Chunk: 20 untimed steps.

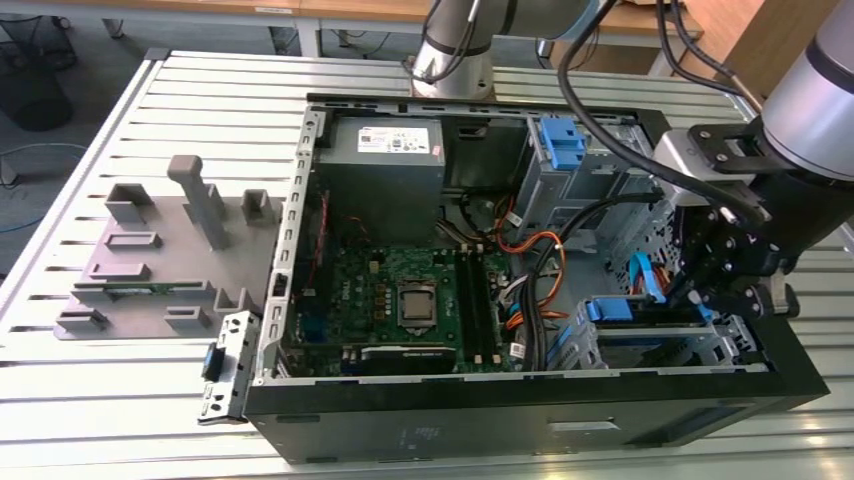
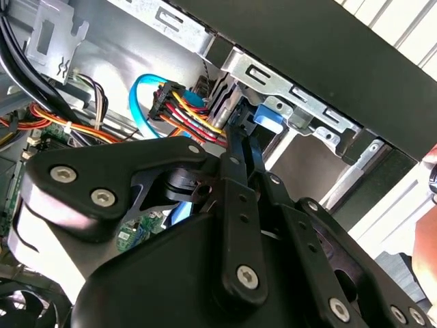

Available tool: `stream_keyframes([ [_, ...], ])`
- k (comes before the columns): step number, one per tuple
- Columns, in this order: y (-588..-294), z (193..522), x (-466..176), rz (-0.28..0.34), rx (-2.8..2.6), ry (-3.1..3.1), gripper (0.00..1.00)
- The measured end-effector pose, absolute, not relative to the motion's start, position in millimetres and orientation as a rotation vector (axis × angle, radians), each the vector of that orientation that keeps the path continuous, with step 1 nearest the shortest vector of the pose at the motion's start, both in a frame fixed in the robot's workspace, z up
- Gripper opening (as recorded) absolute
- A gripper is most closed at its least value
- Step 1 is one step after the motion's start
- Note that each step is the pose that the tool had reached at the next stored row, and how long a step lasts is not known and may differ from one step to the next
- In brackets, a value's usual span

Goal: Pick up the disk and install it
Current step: 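Insert the second disk wire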

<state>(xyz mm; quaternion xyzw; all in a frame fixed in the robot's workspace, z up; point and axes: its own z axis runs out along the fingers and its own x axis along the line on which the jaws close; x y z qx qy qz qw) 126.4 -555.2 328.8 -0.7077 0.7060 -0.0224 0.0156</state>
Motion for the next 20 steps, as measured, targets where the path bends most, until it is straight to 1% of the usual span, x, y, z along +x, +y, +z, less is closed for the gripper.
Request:
stream_keyframes([
  [11,-555.2,327.9,126.4,-0.069,-2.201,2.196,0.16],
  [13,-555.2,327.7,126.4,-0.069,-2.201,2.196,0.18],
  [14,-555.2,327.7,126.4,-0.069,-2.201,2.196,0.24],
  [20,-555.2,332.0,126.4,-0.069,-2.201,2.196,0.24],
])
